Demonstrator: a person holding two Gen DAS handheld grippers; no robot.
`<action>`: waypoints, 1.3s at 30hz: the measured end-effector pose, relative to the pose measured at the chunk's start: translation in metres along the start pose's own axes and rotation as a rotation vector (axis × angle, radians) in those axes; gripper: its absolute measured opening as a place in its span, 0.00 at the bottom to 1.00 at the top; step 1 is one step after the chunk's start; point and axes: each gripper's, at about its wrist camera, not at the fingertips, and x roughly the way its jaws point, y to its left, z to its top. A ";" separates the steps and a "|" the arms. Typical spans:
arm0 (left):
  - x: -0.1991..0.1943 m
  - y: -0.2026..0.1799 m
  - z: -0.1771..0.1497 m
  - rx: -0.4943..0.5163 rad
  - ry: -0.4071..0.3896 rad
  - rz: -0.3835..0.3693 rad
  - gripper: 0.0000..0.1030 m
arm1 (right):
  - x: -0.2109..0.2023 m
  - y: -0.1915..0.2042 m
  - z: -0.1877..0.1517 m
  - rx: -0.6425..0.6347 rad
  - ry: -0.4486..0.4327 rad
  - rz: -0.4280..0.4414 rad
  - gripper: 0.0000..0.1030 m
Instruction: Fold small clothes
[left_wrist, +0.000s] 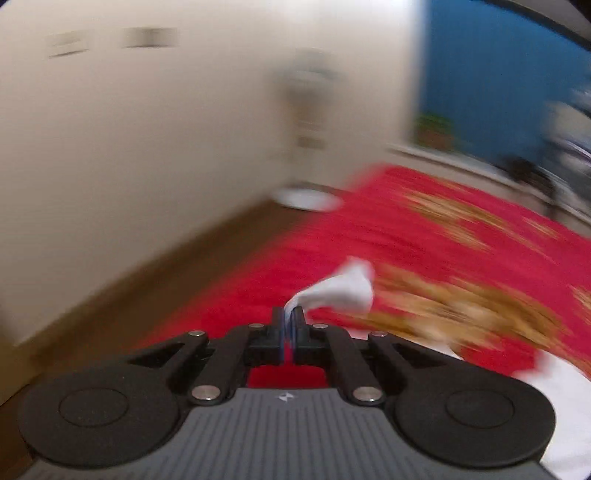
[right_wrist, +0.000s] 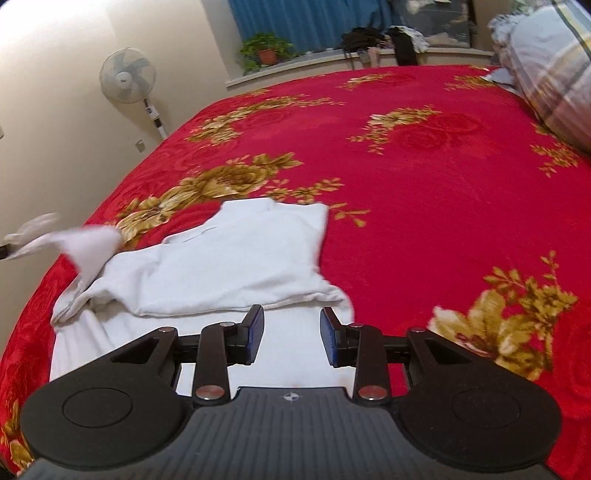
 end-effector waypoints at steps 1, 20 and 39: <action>0.006 0.032 0.002 -0.048 -0.004 0.057 0.03 | 0.001 0.005 0.000 -0.009 0.001 0.003 0.34; 0.074 0.240 -0.031 -0.603 0.229 0.238 0.07 | 0.043 0.153 -0.024 -0.533 -0.065 0.163 0.31; 0.065 0.127 0.005 -0.391 0.115 -0.010 0.18 | 0.096 0.202 0.066 -0.571 -0.207 0.174 0.04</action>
